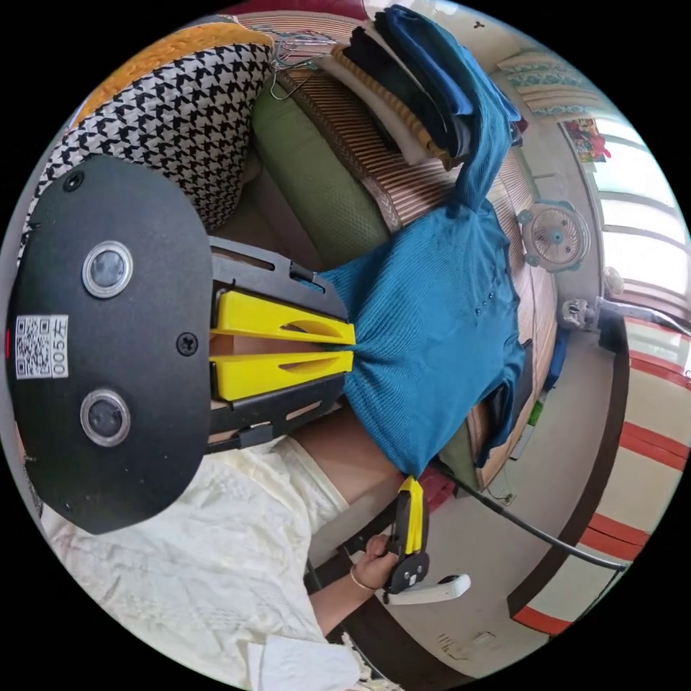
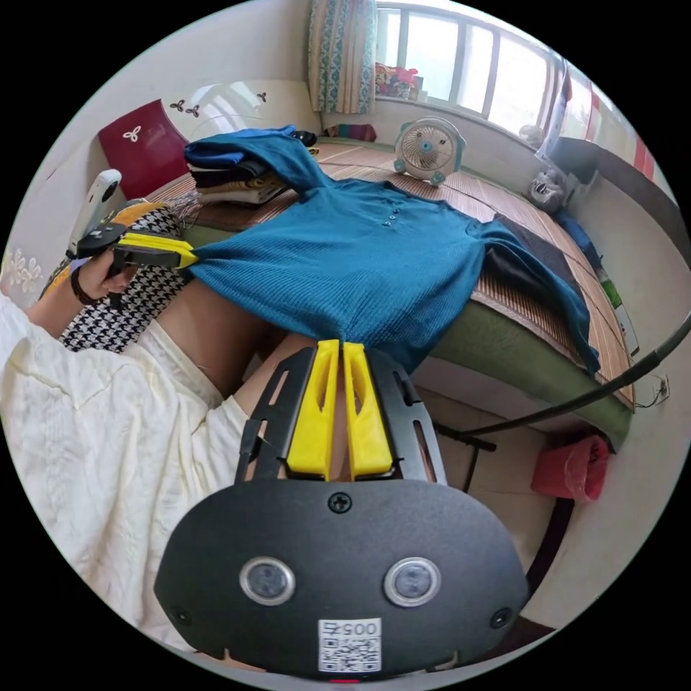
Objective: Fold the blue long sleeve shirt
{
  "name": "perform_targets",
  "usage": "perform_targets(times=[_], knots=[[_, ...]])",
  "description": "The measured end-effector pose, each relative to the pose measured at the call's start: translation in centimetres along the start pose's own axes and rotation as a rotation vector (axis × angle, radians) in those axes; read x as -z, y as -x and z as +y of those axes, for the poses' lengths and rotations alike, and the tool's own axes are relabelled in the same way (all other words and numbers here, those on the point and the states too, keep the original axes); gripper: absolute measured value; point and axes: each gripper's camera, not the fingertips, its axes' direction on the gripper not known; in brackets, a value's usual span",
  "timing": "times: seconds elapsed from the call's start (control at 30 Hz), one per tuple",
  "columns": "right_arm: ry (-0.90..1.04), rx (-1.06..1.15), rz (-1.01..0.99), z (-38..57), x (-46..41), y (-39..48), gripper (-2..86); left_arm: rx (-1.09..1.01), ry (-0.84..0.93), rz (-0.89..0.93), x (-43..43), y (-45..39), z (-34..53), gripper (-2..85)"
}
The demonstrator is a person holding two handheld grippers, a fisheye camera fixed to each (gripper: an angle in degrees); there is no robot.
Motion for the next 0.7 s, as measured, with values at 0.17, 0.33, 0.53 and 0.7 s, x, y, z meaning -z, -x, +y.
perform_targets(times=[0.17,0.33,0.53,0.7], knots=[[0.036,-0.023,-0.008,0.4,-0.8,0.4,-0.6,-0.015,0.014,-0.07,0.0,-1.9,1.3,5.0],[0.088,-0.049,-0.058,1.5,-0.6,-0.6,-0.7,-0.006,0.016,-0.07,2.5,-2.0,2.8,4.5],[-0.041,-0.133,-0.034,-0.8,1.1,-0.8,-0.9,0.06,-0.106,-0.107,4.5,-1.3,1.1,1.9],[-0.074,-0.121,0.052,-5.1,-0.1,0.7,-0.8,0.052,-0.129,-0.128,3.2,-2.5,-2.8,1.9]])
